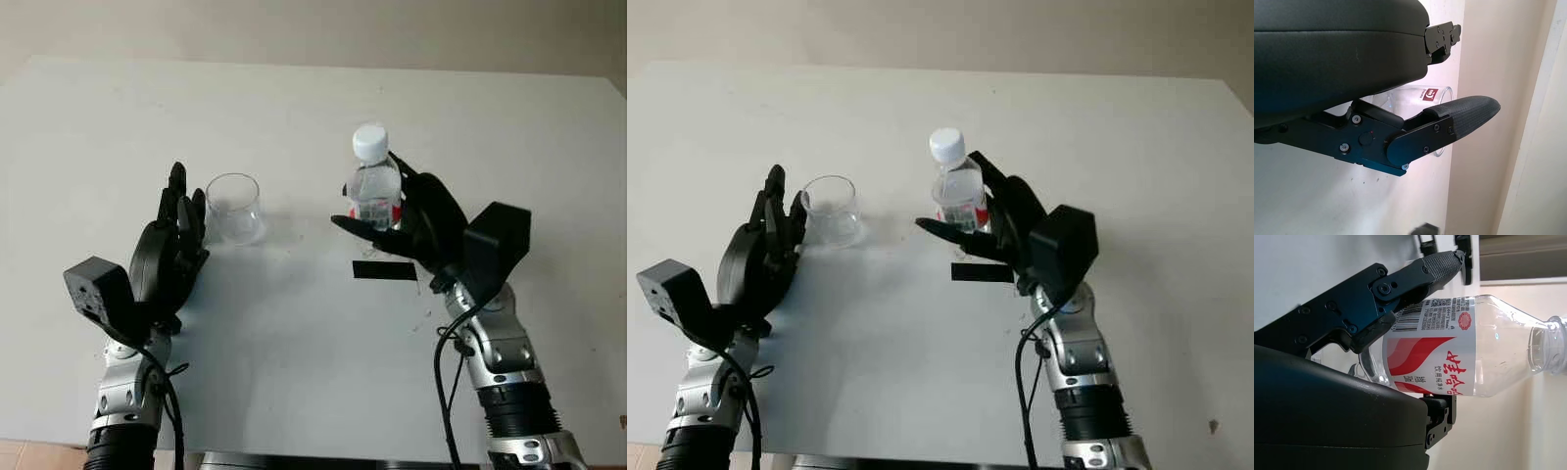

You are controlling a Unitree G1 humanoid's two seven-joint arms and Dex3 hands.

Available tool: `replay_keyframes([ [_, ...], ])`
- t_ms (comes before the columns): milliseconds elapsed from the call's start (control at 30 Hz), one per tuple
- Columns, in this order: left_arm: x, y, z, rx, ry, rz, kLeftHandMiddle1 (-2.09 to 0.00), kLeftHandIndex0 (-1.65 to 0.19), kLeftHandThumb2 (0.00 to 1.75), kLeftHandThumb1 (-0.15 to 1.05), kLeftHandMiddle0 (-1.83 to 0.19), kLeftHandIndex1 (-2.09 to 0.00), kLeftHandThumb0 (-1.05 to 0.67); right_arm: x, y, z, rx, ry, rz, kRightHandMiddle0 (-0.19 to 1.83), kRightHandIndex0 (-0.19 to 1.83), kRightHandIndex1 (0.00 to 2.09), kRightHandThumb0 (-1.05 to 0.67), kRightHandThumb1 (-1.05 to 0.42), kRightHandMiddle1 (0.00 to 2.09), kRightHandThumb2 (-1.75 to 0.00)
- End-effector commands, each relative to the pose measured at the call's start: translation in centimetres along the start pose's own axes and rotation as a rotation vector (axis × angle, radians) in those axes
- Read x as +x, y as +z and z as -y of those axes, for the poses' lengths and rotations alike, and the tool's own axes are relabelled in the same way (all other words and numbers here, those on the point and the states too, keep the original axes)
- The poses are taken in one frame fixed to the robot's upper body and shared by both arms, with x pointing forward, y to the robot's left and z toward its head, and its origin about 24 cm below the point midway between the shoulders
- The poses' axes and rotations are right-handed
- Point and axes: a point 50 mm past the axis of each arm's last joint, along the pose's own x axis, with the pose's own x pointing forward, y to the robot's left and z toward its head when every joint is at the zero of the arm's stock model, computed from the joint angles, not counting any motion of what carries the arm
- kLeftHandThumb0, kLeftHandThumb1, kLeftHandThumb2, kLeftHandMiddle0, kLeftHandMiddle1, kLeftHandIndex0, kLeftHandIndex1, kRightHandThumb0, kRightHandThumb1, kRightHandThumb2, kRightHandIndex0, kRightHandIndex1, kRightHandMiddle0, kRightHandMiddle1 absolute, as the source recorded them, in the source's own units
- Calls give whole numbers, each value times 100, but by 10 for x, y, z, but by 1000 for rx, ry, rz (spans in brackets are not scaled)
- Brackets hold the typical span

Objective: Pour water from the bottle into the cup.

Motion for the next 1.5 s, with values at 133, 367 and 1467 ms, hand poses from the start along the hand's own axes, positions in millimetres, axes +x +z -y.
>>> replay_keyframes([
  [133,-8,-5,-7,3,17,-18,-6,18,78,105,12,-4,-79,-3,-12,-3,57,-32,-6,101,118,209,-29,-105,209,-26],
  [367,-7,-4,-10,2,17,-22,-6,18,78,105,11,-5,-79,-5,-22,-3,94,-65,-30,98,115,209,-28,-105,209,-26],
  [1467,-7,0,-15,11,37,-17,-6,13,75,105,7,-6,-79,-36,-41,5,-32,-96,-101,-9,-6,39,-61,-93,45,-5],
])
